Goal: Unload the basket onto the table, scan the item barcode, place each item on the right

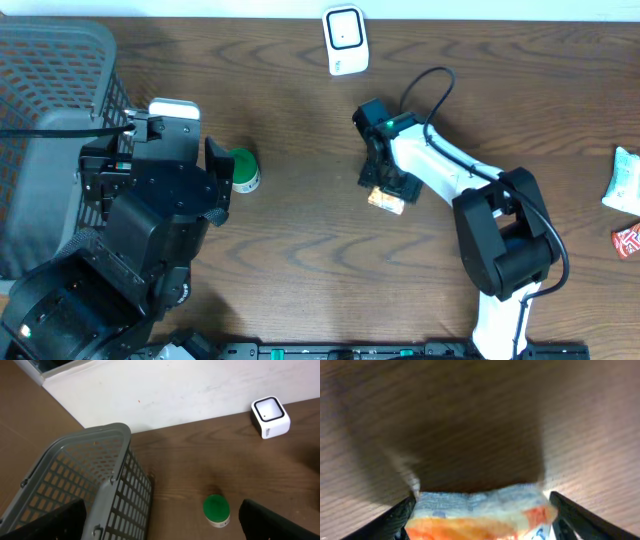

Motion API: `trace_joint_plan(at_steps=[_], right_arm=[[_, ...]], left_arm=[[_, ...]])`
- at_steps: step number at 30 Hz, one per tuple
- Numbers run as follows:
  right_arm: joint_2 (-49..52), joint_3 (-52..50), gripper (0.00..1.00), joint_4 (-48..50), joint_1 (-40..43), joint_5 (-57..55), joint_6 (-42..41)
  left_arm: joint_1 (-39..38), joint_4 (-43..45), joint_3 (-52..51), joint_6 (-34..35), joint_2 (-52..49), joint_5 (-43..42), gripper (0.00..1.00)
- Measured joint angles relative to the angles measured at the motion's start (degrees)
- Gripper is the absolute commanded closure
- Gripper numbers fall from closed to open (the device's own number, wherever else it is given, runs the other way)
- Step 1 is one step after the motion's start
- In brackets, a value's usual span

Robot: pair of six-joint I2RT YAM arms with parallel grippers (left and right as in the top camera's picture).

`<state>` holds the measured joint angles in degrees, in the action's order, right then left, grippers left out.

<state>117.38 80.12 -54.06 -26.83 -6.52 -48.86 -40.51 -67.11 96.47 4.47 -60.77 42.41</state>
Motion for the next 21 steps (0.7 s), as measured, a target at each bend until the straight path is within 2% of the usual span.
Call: trace_joint_plan(at_steps=[2, 6, 18, 21], right_arm=[[0.2, 0.4, 0.01, -0.2, 0.4, 0.1, 6.0], [0.4, 1.8, 0.01, -1.2, 0.3, 0.2, 12.3], [0.4, 19.6, 0.01, -11.7, 0.3, 6.0, 19.4], [0.3, 20.8, 0.01, -12.6, 0.3, 6.8, 19.7]], left_arm=[[0.0, 0.0, 0.0, 0.0, 0.0, 0.0, 0.02], [0.0, 0.0, 0.0, 0.0, 0.0, 0.0, 0.02], [0.0, 0.0, 0.0, 0.0, 0.0, 0.0, 0.02], [0.0, 0.0, 0.0, 0.0, 0.0, 0.0, 0.02]])
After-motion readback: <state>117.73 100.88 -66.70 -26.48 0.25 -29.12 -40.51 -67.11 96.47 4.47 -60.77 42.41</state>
